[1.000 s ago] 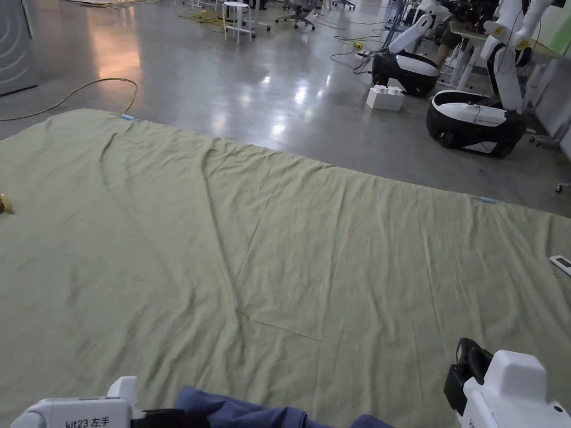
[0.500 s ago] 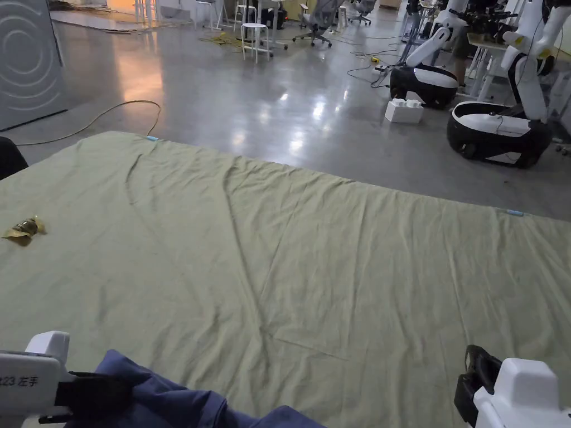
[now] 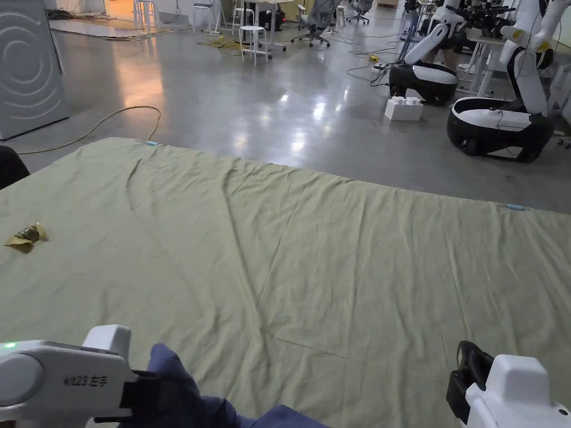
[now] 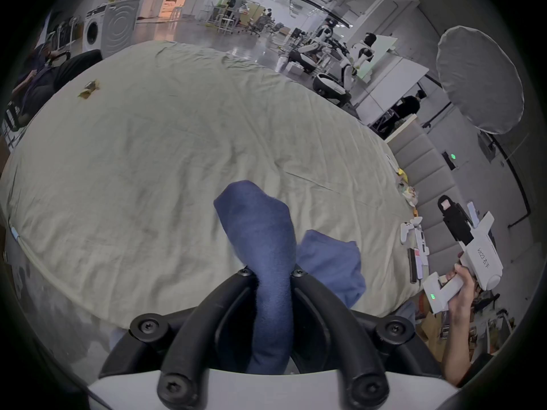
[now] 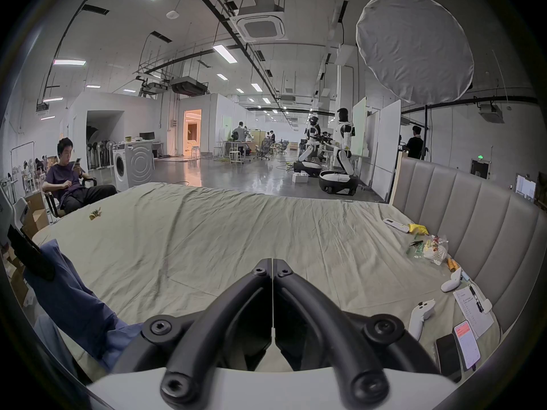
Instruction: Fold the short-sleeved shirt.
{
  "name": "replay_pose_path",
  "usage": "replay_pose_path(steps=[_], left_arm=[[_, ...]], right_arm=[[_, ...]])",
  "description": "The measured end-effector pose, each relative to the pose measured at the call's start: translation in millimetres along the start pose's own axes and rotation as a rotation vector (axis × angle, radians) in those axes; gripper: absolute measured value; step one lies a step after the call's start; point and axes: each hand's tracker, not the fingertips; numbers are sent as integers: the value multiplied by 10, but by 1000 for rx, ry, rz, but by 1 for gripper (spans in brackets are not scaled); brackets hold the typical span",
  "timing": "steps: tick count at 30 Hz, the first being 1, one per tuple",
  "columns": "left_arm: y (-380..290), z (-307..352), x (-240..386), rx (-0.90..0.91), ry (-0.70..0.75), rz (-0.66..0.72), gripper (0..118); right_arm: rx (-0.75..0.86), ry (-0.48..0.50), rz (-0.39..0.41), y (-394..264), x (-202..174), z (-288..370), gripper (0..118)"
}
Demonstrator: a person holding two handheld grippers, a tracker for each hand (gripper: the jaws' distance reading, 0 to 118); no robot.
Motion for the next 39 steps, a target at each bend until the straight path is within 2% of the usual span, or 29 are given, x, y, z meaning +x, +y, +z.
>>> replay_pose_path(steps=[6, 14, 22, 23, 25, 27, 29, 31, 37, 38, 39], left_arm=[[-40, -210, 480, -53, -40, -50, 14], [-335, -923, 1041, -123, -56, -54, 14], [-645, -1591, 1448, -186, -8, -110, 18], [-655, -1644, 1453, -191, -6, -104, 21], [-674, -1669, 1446, -192, -16, -86, 36], [-648, -1607, 1436, -195, -80, -62, 39], [-595, -1502, 1418, -191, -133, -41, 55], [-536, -1369, 1407, -175, -153, -58, 63], [-426, -1148, 1348, -91, -146, -48, 61], [-430, -1183, 1344, -91, -117, -49, 56], [-446, -1213, 1352, -94, -95, -52, 45]], right_arm=[[-2, 0, -16, -34, 36, 21, 1], [-13, -16, -46, -117, 138, 62, 1], [-30, -42, -67, -205, 300, 112, 1], [-34, -45, -69, -215, 321, 116, 1], [-43, -50, -76, -235, 359, 120, 1], [-50, -57, -82, -253, 388, 129, 1], [-56, -60, -86, -265, 412, 131, 1], [-58, -62, -91, -267, 423, 138, 1], [-63, -57, -97, -285, 421, 156, 1], [-65, -55, -99, -292, 419, 156, 1], [-66, -54, -101, -299, 416, 159, 1]])
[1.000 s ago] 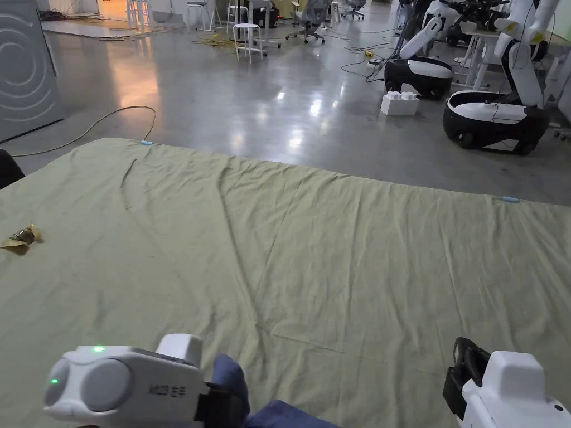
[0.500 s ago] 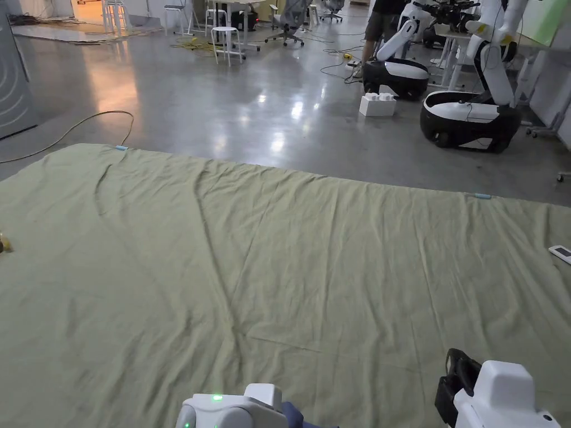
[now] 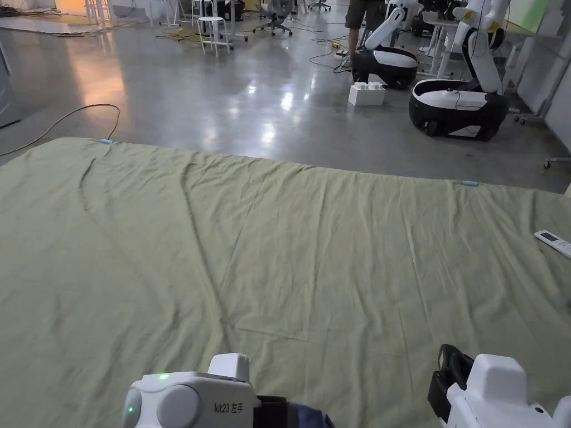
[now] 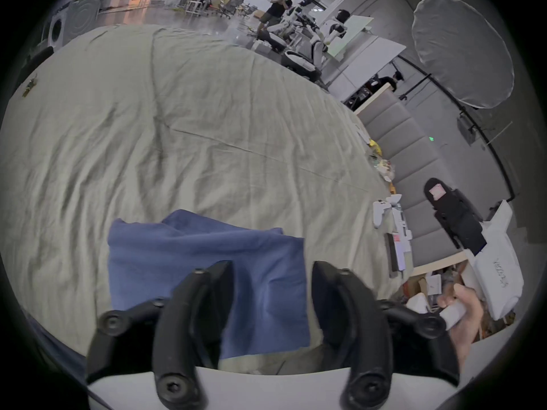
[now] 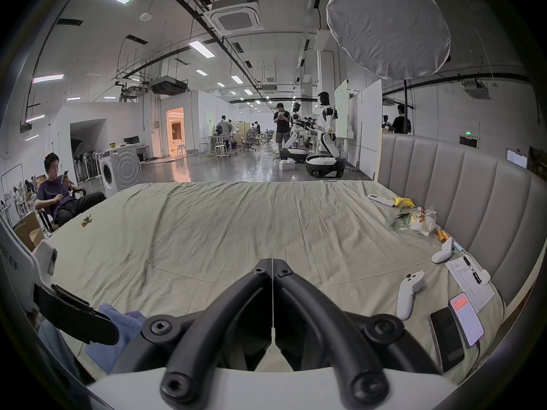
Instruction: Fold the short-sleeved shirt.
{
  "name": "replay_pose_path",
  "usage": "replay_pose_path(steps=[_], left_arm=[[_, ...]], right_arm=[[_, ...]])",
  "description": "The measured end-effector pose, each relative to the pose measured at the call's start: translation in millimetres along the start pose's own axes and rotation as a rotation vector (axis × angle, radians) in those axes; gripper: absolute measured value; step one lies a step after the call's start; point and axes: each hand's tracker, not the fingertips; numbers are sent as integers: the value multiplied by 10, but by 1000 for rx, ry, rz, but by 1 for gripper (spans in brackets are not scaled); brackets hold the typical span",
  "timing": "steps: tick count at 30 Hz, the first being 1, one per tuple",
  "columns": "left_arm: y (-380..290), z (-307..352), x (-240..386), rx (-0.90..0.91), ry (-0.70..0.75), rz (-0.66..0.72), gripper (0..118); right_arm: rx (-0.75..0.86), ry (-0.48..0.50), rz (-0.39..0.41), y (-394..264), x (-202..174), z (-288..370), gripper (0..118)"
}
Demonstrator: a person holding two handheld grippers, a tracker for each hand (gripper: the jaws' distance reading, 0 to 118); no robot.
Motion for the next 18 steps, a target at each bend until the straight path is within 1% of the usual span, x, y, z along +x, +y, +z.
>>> replay_pose_path(steps=[1, 2, 5, 7, 14, 18], left_arm=[[-16, -59, -1, -8, 2, 1, 22], [-33, -132, -14, -19, 0, 7, 18], [-110, -370, -42, -92, -63, 43, 18], [-177, -492, -12, -110, -108, 55, 15], [-352, -862, 54, -105, -54, 49, 11], [-382, -902, 45, -83, -40, 34, 10]], right_arm=[[-2, 1, -1, -8, -4, 3, 1], [-4, 1, 0, -13, -8, 8, 1], [-9, 2, 2, -24, -11, 26, 1], [-12, 3, 1, -35, 9, 37, 1], [-4, -5, 7, -15, 46, 79, 1], [0, -9, 1, -1, 59, 83, 1]])
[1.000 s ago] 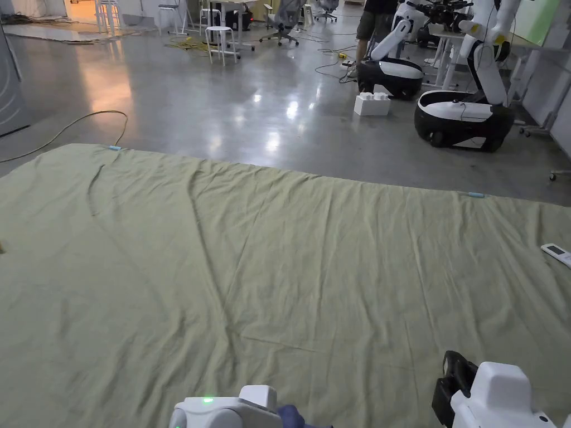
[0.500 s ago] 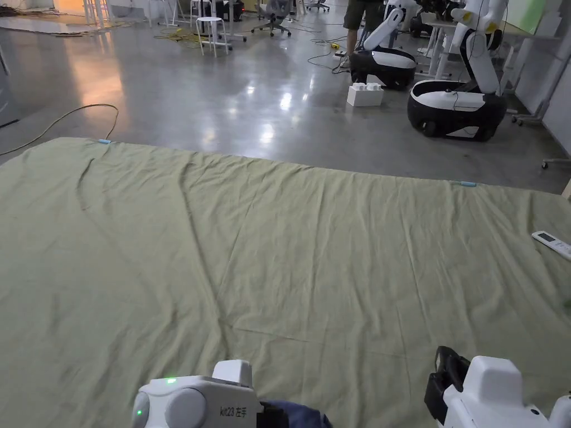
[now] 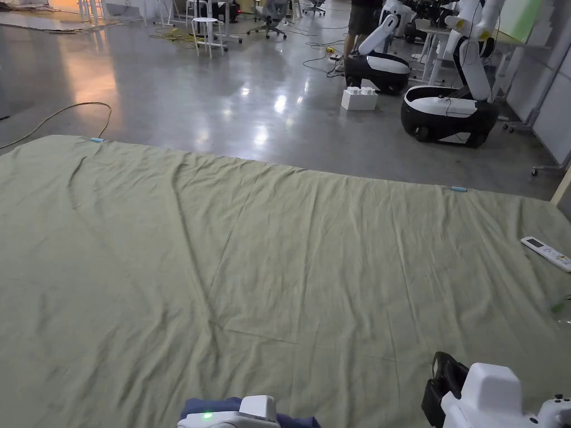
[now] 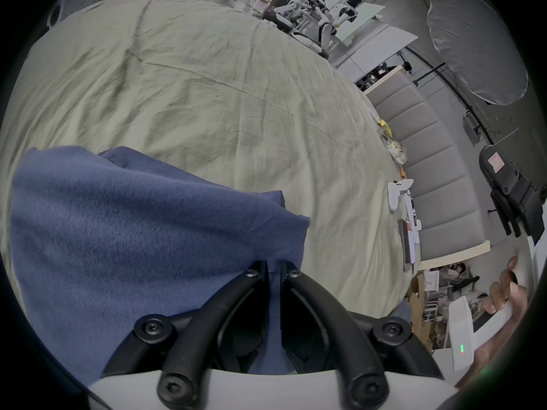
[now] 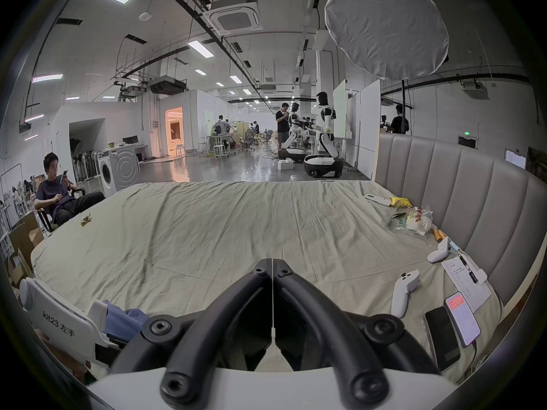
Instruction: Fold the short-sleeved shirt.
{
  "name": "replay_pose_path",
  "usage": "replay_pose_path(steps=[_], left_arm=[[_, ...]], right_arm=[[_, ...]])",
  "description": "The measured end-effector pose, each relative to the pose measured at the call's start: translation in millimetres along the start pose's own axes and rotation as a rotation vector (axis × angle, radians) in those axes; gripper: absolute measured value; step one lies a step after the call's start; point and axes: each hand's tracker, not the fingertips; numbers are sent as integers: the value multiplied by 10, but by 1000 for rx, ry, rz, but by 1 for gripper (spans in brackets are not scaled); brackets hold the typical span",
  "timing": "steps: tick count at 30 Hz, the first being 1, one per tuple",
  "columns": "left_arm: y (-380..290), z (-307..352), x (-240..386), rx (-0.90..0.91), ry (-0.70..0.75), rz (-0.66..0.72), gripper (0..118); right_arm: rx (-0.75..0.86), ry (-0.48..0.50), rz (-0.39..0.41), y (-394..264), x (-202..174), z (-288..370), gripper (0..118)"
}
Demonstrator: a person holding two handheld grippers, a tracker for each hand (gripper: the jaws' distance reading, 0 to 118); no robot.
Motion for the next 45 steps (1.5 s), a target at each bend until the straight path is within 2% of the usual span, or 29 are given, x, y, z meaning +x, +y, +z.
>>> replay_pose_path(steps=[4, 7, 9, 16, 20, 25, 26, 41, 45], left_arm=[[17, 260, 43, 21, -28, -53, 10], [110, 591, 40, 76, -99, -98, 10], [185, 831, 44, 149, -88, -138, 10], [406, 1534, 57, 495, 150, -352, 10], [453, 1743, 15, 694, 291, -393, 10], [487, 1881, -11, 928, 458, -403, 10], [519, 1902, -17, 947, 461, -408, 10], [668, 1897, -157, 978, 485, -368, 10], [664, 1958, -244, 979, 496, -369, 10]], right_arm=[[10, 2, -4, 41, 2, 11, 1], [27, 3, 0, 108, -12, 27, 1], [44, 4, 2, 153, -23, 28, 1], [120, -13, 11, 333, -98, 0, 1], [159, -29, 3, 440, -133, -16, 1], [217, -74, 30, 548, -183, -12, 1], [243, -80, 64, 582, -197, -11, 1], [292, -170, 104, 716, -146, -27, 1], [286, -156, 108, 688, -113, 11, 1]])
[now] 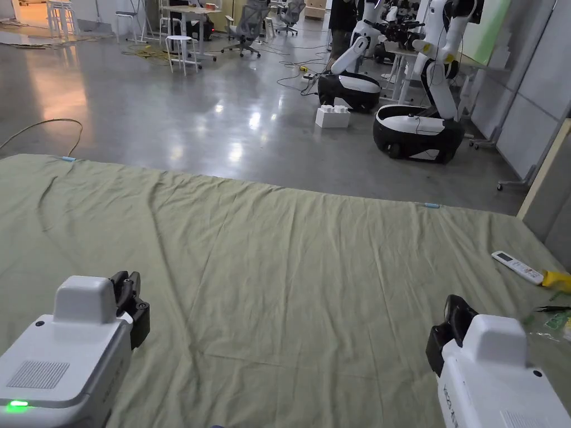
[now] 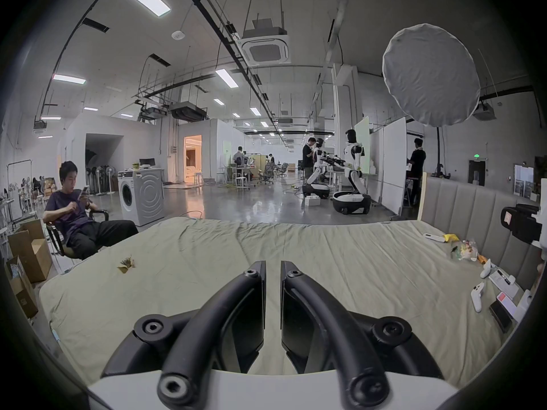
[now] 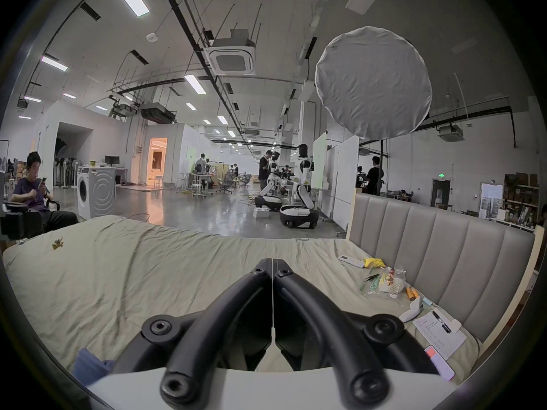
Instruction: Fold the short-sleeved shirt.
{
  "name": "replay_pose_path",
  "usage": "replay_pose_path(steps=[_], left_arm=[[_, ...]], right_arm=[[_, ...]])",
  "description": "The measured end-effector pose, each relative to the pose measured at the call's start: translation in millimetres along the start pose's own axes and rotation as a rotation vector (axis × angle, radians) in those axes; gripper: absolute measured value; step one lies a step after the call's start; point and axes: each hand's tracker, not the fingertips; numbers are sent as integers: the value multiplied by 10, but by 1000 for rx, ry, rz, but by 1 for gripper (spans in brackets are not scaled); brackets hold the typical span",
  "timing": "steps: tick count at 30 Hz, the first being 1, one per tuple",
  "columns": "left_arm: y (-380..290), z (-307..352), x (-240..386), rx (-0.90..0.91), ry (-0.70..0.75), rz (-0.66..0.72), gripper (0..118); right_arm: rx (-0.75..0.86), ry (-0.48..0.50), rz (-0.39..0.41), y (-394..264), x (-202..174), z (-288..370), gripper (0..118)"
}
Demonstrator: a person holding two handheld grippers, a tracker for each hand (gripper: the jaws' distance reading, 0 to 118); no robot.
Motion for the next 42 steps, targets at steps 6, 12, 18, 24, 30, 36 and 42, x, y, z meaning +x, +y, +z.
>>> replay_pose_path(steps=[6, 12, 18, 24, 30, 36, 42], left_arm=[[-150, 68, -219, -46, 12, 12, 10], [-439, 185, -411, -136, 26, 45, 10], [-707, 329, -550, -217, 17, 62, 10], [-953, 421, -621, -351, -46, 158, 10], [-1252, 256, -710, -578, -218, 405, 67], [-1525, -33, -717, -737, -443, 620, 83], [-1828, -390, -580, -895, -626, 745, 83]], right_arm=[[-147, 132, 2, -357, -220, 188, 1], [-333, 324, -6, -906, -908, 493, 1], [-449, 441, 29, -1358, -1524, 578, 1], [-495, 398, 82, -1649, -1742, 428, 1], [-524, 363, 65, -1863, -1757, 375, 1], [-523, 356, 52, -1888, -1724, 371, 1], [-529, 346, 43, -1899, -1723, 378, 1]])
